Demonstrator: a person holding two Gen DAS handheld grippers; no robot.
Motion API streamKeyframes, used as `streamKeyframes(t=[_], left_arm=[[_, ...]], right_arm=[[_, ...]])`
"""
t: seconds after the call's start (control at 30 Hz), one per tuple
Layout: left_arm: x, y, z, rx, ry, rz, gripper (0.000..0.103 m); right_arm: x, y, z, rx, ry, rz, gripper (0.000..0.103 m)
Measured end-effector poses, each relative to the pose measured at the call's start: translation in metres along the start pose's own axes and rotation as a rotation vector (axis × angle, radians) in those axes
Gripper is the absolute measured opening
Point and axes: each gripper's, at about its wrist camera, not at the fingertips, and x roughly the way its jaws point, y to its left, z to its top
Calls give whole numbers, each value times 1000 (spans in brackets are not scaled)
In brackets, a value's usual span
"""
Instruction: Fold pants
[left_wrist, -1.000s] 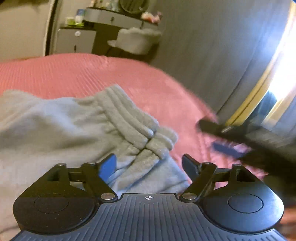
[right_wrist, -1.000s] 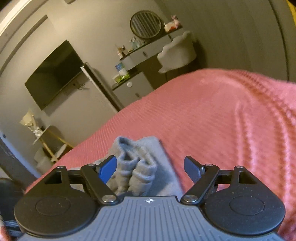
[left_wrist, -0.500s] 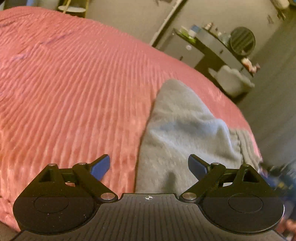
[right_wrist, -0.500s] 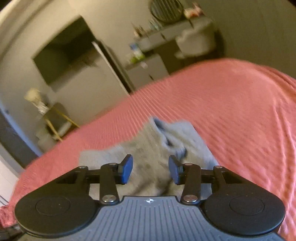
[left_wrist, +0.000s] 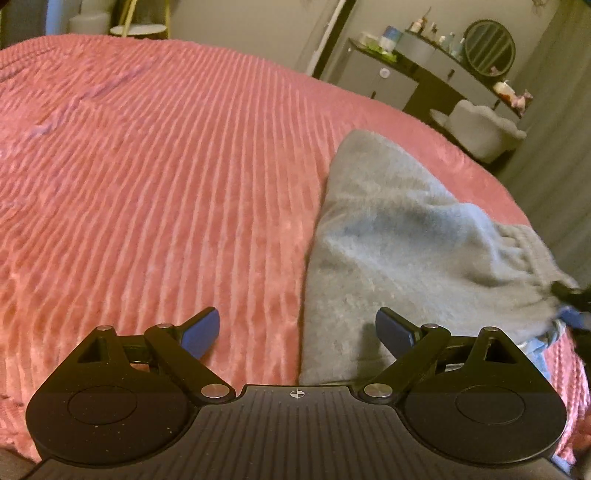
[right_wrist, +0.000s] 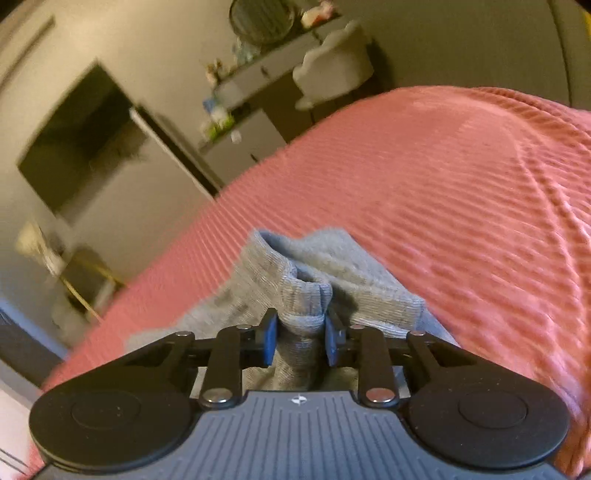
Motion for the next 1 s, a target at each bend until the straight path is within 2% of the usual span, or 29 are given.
streamKeyframes(t=[0.13, 0.23, 0.3, 0.37, 0.4, 0.5, 0.57, 0.63, 0.67, 0.7, 0.77, 0.9, 1.0], left_arm=[[4, -3, -1, 16, 15, 10, 95], [7, -7, -1, 37, 26, 19, 95], [6, -6, -2, 43, 22, 26, 95], [3, -6, -2, 36, 15, 19, 95], [2, -5, -1, 25, 9, 13, 95], [1, -6, 2, 14, 6, -34, 95], [4, -12, 8, 37, 11, -49, 95], [6, -19, 14, 85, 1, -43, 95], [5, -24, 17, 115, -8, -38, 96], [6, -27, 21, 140, -10, -44, 96], [8, -29, 27, 167, 2, -79, 96], [31, -38, 43, 205, 95, -224, 97], [56, -45, 56, 284, 165, -263, 97]], right_arm=[[-30, -18, -3, 37, -51, 26, 24], [-6, -37, -8, 22, 27, -44, 28], [-5, -41, -9, 10, 24, -40, 31], [-14, -36, -5, 18, 12, -20, 44], [-19, -32, 0, -6, -1, -37, 57], [-27, -23, 6, -102, -45, -43, 79], [-18, -21, 7, -161, -8, -40, 86], [4, -22, 6, -238, 104, -72, 86], [16, -23, 4, -283, 167, -132, 86], [24, -29, 4, -307, 223, -147, 86], [22, -40, 11, -260, 252, -87, 86], [24, -54, 35, -205, 310, 55, 86], [51, -65, 50, -199, 424, 135, 86]])
